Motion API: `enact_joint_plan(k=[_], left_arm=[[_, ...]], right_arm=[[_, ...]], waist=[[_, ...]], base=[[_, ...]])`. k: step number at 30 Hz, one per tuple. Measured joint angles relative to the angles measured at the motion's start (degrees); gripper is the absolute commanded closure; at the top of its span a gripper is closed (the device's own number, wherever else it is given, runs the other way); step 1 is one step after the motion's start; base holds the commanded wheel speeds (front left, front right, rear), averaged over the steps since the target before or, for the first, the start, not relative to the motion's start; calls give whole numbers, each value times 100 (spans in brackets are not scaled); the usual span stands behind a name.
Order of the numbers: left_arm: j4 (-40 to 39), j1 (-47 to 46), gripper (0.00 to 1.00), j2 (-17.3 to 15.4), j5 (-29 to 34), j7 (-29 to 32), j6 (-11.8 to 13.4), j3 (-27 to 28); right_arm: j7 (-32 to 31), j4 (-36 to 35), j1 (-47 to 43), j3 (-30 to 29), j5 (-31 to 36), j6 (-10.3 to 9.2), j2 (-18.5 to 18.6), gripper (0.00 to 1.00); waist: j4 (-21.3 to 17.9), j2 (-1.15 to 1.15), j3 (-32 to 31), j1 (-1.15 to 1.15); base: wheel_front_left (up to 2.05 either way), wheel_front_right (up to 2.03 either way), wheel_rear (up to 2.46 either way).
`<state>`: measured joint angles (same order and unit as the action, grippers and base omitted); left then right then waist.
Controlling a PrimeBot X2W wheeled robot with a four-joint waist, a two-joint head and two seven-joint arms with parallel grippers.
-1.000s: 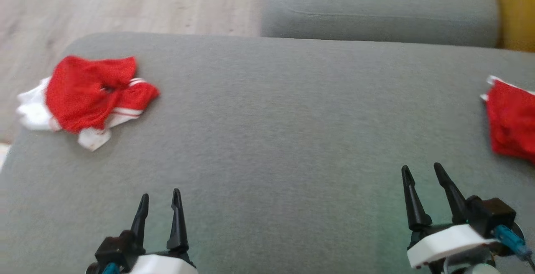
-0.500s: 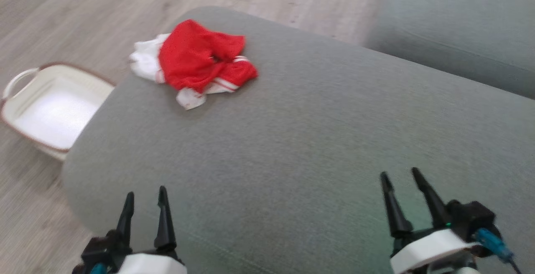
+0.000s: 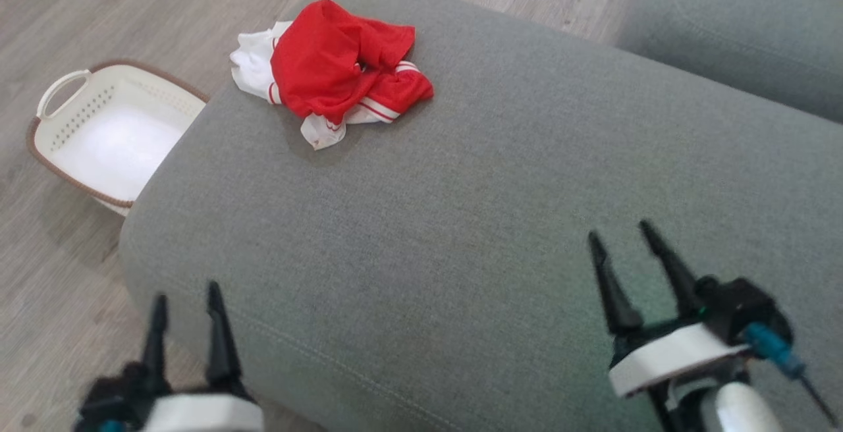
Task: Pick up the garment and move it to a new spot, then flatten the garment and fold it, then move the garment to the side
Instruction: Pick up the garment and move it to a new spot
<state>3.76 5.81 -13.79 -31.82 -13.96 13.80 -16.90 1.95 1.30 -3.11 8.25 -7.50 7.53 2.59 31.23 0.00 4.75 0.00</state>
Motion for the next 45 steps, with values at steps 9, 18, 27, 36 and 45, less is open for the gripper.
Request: enact_joint_plan(k=[9, 18, 27, 36, 45], left_arm=[[-681, -1218, 0, -799, 0, 275, 32, 769], [-304, -3793, 0, -1914, -152, 1424, -383, 1187], [1580, -4938, 0, -1919, -675, 2359, -693, 1087], [3010, -5252, 0, -1594, -1028, 2655, -1087, 933], [3807, -5578, 100, -1406, -1107, 2657, -1411, 771]], right_arm=[[-364, -658, 391, -283, 424, 0, 2, 0], [-787, -1252, 1007, -424, 917, 0, 11, 0], [-1050, -1736, 1495, -250, 1116, 0, 23, 0], [-1188, -1960, 1596, -344, 1271, 0, 29, 0], [-1171, -1967, 1675, -367, 1267, 0, 31, 0]], waist=[[-225, 0, 446, 0], [-942, 0, 1363, 1], [-1612, 0, 2199, 1], [-2001, 0, 2976, 1], [-2038, 0, 3174, -1]], base=[[0, 0, 0], [0, 0, 0], [0, 0, 0], [0, 0, 0], [0, 0, 0]])
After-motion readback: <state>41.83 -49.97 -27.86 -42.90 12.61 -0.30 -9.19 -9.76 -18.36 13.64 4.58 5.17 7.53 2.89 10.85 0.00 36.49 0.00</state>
